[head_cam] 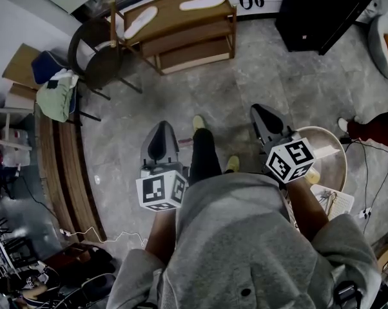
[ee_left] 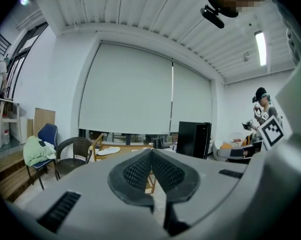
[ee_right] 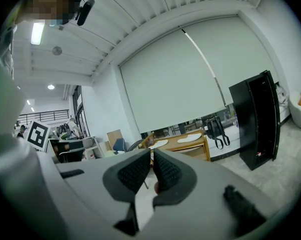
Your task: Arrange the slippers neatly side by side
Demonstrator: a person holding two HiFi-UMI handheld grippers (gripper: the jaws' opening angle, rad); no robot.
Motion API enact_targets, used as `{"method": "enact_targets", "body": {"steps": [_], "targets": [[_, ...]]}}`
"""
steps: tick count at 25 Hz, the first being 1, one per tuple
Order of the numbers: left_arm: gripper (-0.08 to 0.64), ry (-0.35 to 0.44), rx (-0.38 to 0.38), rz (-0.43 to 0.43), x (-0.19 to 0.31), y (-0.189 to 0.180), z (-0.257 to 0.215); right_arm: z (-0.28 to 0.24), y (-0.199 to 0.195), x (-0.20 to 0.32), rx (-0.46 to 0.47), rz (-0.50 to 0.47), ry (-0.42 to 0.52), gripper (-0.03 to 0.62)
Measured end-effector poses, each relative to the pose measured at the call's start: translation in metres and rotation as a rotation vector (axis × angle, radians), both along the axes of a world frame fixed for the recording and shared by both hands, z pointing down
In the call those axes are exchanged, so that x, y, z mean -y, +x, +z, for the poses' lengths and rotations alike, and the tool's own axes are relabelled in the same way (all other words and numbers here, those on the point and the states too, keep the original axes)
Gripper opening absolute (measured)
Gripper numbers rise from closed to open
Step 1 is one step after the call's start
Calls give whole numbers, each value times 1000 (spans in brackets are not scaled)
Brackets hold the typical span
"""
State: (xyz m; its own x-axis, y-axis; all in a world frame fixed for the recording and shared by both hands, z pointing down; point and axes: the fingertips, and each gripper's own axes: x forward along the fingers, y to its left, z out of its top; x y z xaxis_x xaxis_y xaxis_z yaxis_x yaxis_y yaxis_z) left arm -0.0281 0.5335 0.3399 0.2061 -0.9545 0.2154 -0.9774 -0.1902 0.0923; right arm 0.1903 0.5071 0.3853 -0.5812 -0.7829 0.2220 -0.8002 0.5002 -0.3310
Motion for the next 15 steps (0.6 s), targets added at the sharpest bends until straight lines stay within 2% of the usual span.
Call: {"method": "enact_targets", "body": {"steps": [15], "targets": [[15, -15, -5, 62, 90, -8, 15, 20, -17, 74, -7, 26, -42, 32]]}}
